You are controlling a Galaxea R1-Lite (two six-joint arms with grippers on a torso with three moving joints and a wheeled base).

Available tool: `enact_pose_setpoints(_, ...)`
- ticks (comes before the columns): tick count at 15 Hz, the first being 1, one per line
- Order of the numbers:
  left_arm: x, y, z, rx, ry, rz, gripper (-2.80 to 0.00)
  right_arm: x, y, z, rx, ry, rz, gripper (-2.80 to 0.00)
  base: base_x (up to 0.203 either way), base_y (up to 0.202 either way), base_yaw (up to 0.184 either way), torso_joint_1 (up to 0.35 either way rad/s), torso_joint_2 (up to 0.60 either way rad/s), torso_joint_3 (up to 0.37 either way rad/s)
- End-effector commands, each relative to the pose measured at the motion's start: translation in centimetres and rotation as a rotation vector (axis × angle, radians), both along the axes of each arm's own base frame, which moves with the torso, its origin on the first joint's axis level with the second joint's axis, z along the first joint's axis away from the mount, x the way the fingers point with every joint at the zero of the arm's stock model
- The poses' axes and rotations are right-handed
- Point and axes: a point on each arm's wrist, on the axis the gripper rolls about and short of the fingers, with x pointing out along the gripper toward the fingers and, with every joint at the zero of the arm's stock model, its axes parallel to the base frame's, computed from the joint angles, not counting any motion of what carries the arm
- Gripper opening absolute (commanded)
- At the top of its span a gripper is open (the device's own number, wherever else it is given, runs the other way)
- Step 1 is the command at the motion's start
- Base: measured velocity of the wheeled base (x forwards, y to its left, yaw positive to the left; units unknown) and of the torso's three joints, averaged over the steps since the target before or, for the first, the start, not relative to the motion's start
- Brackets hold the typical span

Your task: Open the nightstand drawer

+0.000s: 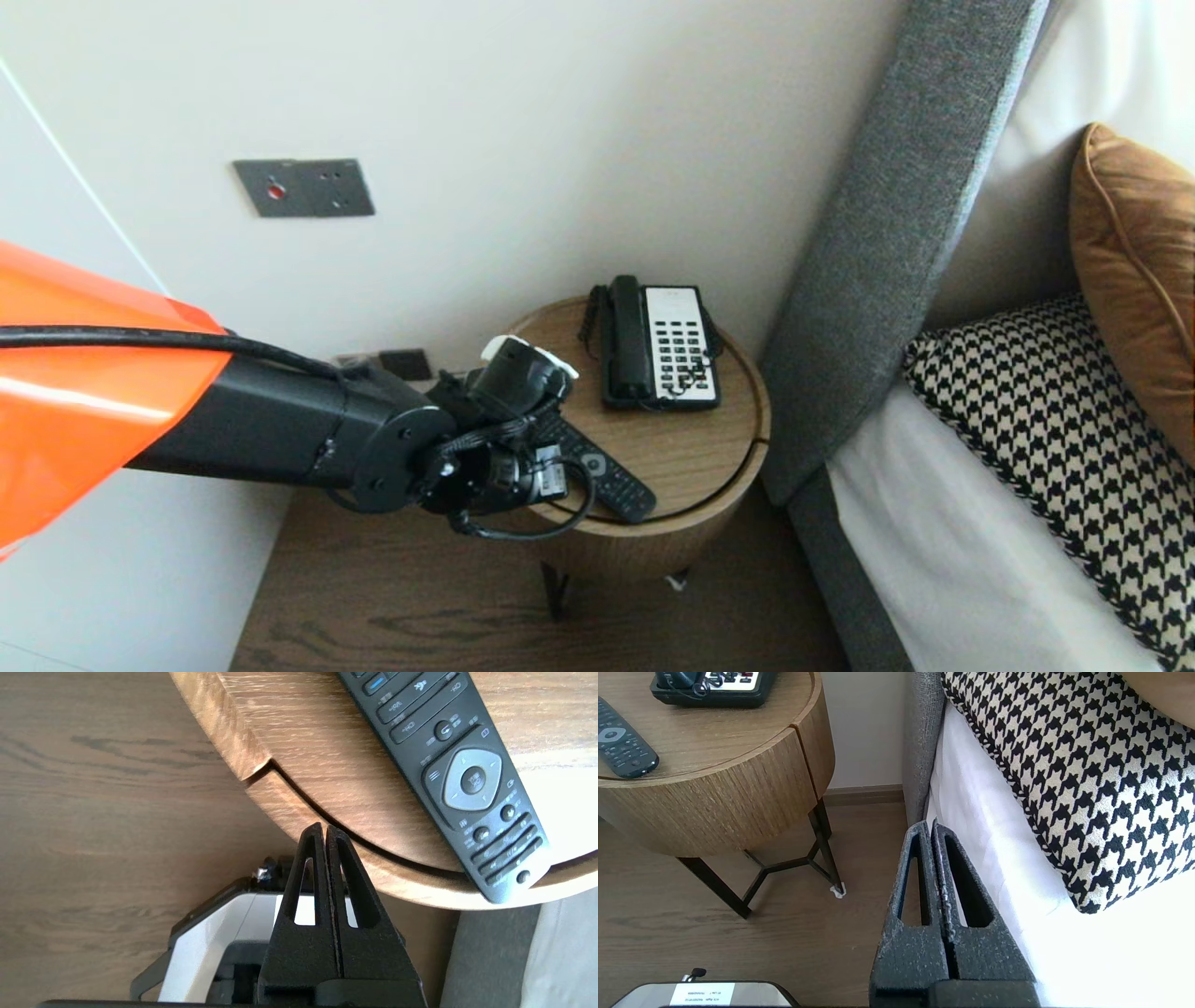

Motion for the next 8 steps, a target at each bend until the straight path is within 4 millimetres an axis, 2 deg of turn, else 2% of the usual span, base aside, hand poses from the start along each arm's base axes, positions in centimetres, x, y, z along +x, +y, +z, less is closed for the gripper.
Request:
enact_pose_setpoints(1,0.05,-0.43,-0.86,0.006,0.007,-0.002,-2.8,-0.02,0.0,-0.01,0.0,-0.003,0.0,-2.8,0.0,0.0,0.0,0.0,0.0,0.0)
enact_pose_setpoints(8,0.53,-1.27,-1.83,-0.024,-0.01,0.0,-2.8,-0.02,0.0,-0.01,0.0,-0.003,0.0,-2.8,0.0,0.0,0.0,0.0,0.0,0.0)
